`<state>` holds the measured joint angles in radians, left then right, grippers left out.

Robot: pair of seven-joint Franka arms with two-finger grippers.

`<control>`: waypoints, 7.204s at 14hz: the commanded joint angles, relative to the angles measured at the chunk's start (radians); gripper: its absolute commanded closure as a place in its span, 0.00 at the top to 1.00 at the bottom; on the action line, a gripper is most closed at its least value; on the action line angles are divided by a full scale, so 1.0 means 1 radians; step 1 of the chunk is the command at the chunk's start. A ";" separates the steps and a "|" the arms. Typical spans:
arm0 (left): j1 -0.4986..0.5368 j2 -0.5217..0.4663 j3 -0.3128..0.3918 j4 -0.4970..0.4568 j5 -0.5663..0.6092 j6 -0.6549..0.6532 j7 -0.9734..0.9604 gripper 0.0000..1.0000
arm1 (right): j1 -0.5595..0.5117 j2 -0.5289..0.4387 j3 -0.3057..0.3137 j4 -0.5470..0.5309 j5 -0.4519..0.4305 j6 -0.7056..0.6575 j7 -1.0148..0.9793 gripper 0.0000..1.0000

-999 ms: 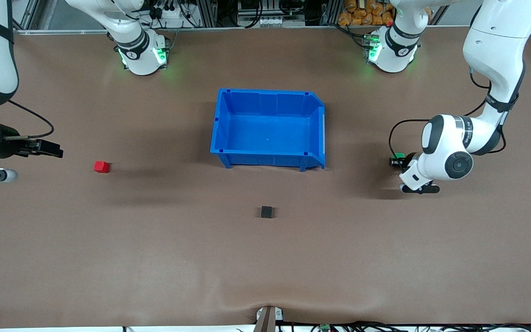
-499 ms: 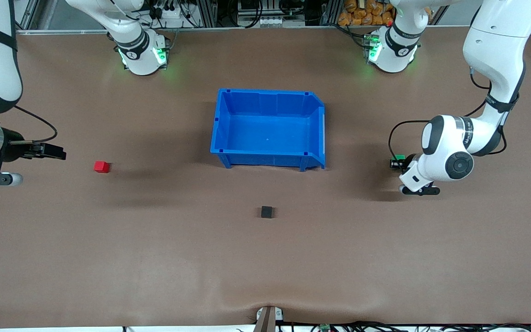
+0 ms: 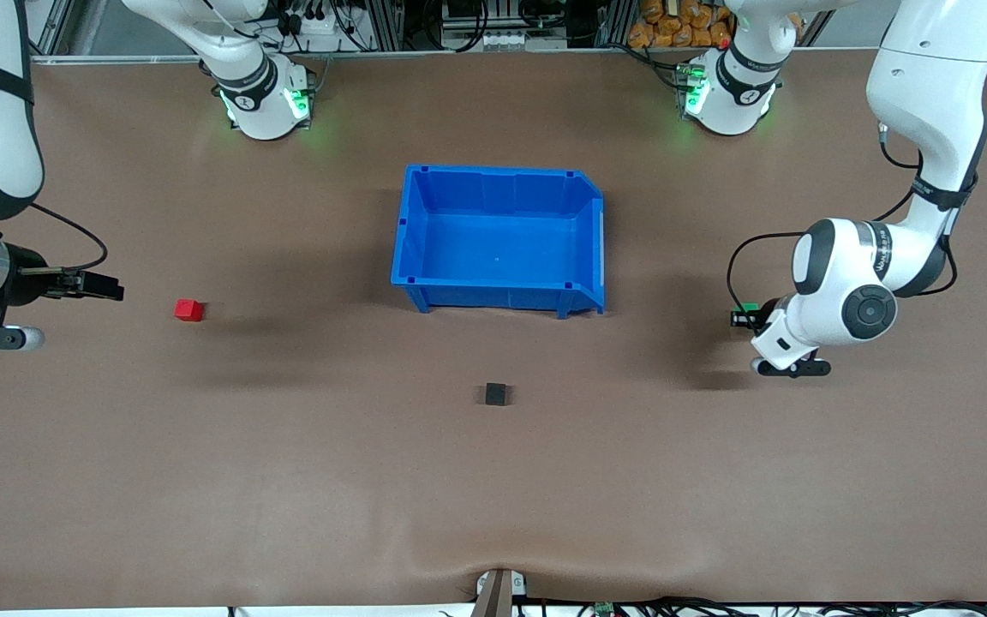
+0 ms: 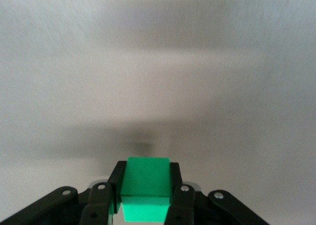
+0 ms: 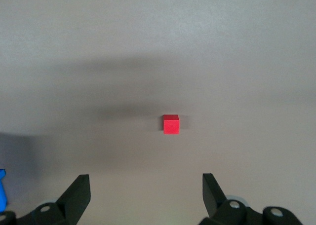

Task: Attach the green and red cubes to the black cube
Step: 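Carry the green cube with the left gripper toward the black cube, then lower the green cube beside the black cube with the left gripper, then open the left gripper and lift away while the right gripper grasps red cube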

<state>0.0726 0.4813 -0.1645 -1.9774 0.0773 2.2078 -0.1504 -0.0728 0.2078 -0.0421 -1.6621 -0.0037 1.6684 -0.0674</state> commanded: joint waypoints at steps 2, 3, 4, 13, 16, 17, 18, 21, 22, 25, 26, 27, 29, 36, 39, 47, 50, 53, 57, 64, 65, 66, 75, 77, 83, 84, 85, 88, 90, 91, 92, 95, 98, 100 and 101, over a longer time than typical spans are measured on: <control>-0.029 0.034 -0.007 0.089 -0.010 -0.008 -0.165 0.04 | -0.025 0.002 0.016 -0.001 -0.018 0.007 -0.014 1.00; -0.043 0.042 -0.007 0.112 -0.025 -0.008 -0.210 0.04 | -0.027 0.010 0.016 0.001 -0.018 0.008 -0.015 1.00; -0.048 0.055 -0.007 0.136 -0.042 -0.008 -0.248 0.04 | -0.030 0.013 0.016 -0.001 -0.018 0.010 -0.015 1.00; -0.125 0.163 -0.013 0.319 -0.208 -0.008 -0.581 0.00 | -0.042 0.032 0.016 -0.028 -0.018 0.060 -0.017 1.00; -0.154 0.187 -0.015 0.360 -0.244 -0.008 -0.702 0.00 | -0.042 0.035 0.016 -0.051 -0.016 0.089 -0.017 1.00; -0.165 0.198 -0.015 0.376 -0.260 -0.008 -0.730 0.00 | -0.042 0.035 0.016 -0.054 -0.016 0.096 -0.017 1.00; -0.168 0.204 -0.015 0.385 -0.277 -0.008 -0.756 0.00 | -0.042 0.035 0.016 -0.060 -0.016 0.100 -0.017 1.00; -0.195 0.226 -0.015 0.399 -0.344 -0.008 -0.848 0.00 | -0.042 0.036 0.016 -0.067 -0.018 0.109 -0.017 1.00; -0.200 0.243 -0.015 0.426 -0.370 -0.008 -0.891 0.00 | -0.041 0.038 0.016 -0.068 -0.018 0.111 -0.017 1.00; -0.227 0.269 -0.015 0.462 -0.424 -0.008 -0.975 0.00 | -0.042 0.051 0.016 -0.068 -0.018 0.122 -0.017 1.00; -0.238 0.273 -0.015 0.468 -0.427 -0.008 -1.003 0.00 | -0.042 0.061 0.016 -0.068 -0.018 0.128 -0.017 1.00; -0.238 0.279 -0.015 0.476 -0.429 -0.007 -1.034 0.00 | -0.044 0.065 0.016 -0.068 -0.018 0.137 -0.017 1.00; -0.249 0.302 -0.015 0.514 -0.461 -0.007 -1.096 0.00 | -0.044 0.079 0.015 -0.068 -0.018 0.146 -0.017 1.00; -0.322 0.372 -0.015 0.597 -0.519 0.035 -1.259 0.00 | -0.047 0.091 0.015 -0.070 -0.018 0.151 -0.017 1.00; -0.339 0.402 -0.015 0.620 -0.563 0.098 -1.331 0.00 | -0.048 0.099 0.015 -0.070 -0.018 0.149 -0.019 1.00; -0.461 0.505 -0.010 0.722 -0.571 0.242 -1.581 0.01 | -0.082 0.131 0.016 -0.070 -0.018 0.145 -0.015 1.00; -0.488 0.523 -0.004 0.738 -0.570 0.274 -1.604 0.01 | -0.090 0.143 0.016 -0.070 -0.016 0.148 -0.017 1.00; -0.505 0.539 -0.001 0.747 -0.570 0.294 -1.603 0.01 | -0.093 0.153 0.016 -0.076 -0.015 0.152 -0.015 1.00; -0.520 0.540 0.020 0.746 -0.561 0.294 -1.595 0.02 | -0.093 0.162 0.016 -0.081 -0.012 0.159 -0.015 1.00; -0.551 0.549 0.028 0.746 -0.561 0.294 -1.601 0.02 | -0.104 0.203 0.016 -0.081 -0.002 0.162 -0.006 1.00; -0.551 0.550 0.026 0.746 -0.561 0.296 -1.601 0.02 | -0.105 0.205 0.016 -0.081 -0.002 0.162 -0.006 1.00; -0.553 0.550 0.026 0.746 -0.562 0.296 -1.603 0.02 | -0.105 0.206 0.016 -0.081 -0.002 0.162 -0.006 1.00; -0.567 0.542 0.028 0.738 -0.508 0.286 -1.589 0.07 | -0.104 0.235 0.016 -0.082 -0.001 0.163 -0.005 1.00; -0.567 0.536 0.026 0.736 -0.481 0.283 -1.591 0.09 | -0.107 0.245 0.016 -0.082 0.001 0.168 -0.003 1.00; -0.567 0.502 0.026 0.741 -0.400 0.183 -1.588 1.00 | -0.108 0.263 0.018 -0.082 0.002 0.185 -0.005 1.00; -0.559 0.476 0.026 0.741 -0.395 0.158 -1.588 1.00 | -0.107 0.265 0.018 -0.082 0.002 0.183 -0.005 1.00; -0.554 0.446 0.028 0.741 -0.395 0.123 -1.582 1.00 | -0.105 0.266 0.018 -0.082 0.002 0.183 -0.003 1.00; -0.504 0.358 0.037 0.741 -0.395 0.003 -1.496 1.00 | -0.105 0.283 0.016 -0.081 0.002 0.183 -0.005 1.00; -0.456 0.285 0.049 0.741 -0.395 -0.064 -1.386 1.00 | -0.101 0.285 0.016 -0.082 0.001 0.182 -0.005 1.00; -0.453 0.245 0.051 0.738 -0.383 -0.082 -1.315 1.00 | -0.099 0.295 0.016 -0.082 0.001 0.179 -0.003 1.00; -0.445 0.220 0.054 0.736 -0.340 -0.086 -1.258 1.00 | -0.099 0.300 0.016 -0.082 0.001 0.179 -0.003 1.00; -0.432 0.192 0.053 0.736 -0.199 -0.134 -1.221 1.00 | -0.101 0.311 0.018 -0.082 0.001 0.175 -0.008 1.00; -0.427 0.183 0.054 0.735 -0.114 -0.164 -1.221 1.00 | -0.097 0.320 0.018 -0.107 0.001 0.186 -0.008 1.00; -0.419 0.157 0.054 0.730 -0.021 -0.207 -1.219 1.00 | -0.094 0.321 0.018 -0.110 0.001 0.198 -0.008 1.00; -0.418 0.140 0.054 0.729 0.013 -0.238 -1.213 1.00 | -0.094 0.321 0.018 -0.117 0.001 0.208 -0.008 1.00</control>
<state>-0.3491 0.6793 -0.1148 -1.2182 0.0272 2.0259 -1.3858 -0.1589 0.5363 -0.0356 -1.7606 -0.0033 1.8552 -0.0728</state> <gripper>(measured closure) 0.000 0.000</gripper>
